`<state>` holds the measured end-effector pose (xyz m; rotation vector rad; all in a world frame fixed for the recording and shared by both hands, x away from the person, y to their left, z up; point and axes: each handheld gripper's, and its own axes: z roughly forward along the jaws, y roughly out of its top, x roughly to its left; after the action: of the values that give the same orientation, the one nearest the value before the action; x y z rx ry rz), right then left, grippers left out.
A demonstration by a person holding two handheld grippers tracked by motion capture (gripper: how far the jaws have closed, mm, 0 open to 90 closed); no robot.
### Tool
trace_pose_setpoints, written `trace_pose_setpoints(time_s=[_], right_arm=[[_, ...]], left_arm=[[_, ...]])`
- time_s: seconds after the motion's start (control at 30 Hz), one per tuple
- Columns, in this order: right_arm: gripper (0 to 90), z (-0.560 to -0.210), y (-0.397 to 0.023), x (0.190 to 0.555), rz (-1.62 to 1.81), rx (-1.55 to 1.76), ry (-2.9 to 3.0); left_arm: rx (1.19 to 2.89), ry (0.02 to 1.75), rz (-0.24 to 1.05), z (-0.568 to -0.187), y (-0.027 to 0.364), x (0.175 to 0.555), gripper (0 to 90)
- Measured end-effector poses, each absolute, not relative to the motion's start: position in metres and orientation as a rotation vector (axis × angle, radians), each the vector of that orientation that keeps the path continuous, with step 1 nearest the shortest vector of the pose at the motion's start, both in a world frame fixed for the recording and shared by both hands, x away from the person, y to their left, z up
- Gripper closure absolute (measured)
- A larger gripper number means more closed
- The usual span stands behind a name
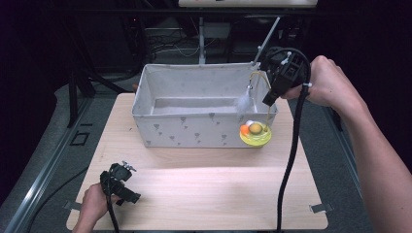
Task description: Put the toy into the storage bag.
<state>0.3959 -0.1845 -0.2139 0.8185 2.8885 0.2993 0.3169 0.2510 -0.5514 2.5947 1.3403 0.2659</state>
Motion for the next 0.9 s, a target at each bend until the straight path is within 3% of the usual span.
trace_pose_setpoints(time_s=[0.9], right_arm=[[88.0,-0.174,-0.194,0.423,0.326,0.915,2.792]], left_arm=[[2.596,1.339,0.263,-0.552,0.251,0.317,0.3]])
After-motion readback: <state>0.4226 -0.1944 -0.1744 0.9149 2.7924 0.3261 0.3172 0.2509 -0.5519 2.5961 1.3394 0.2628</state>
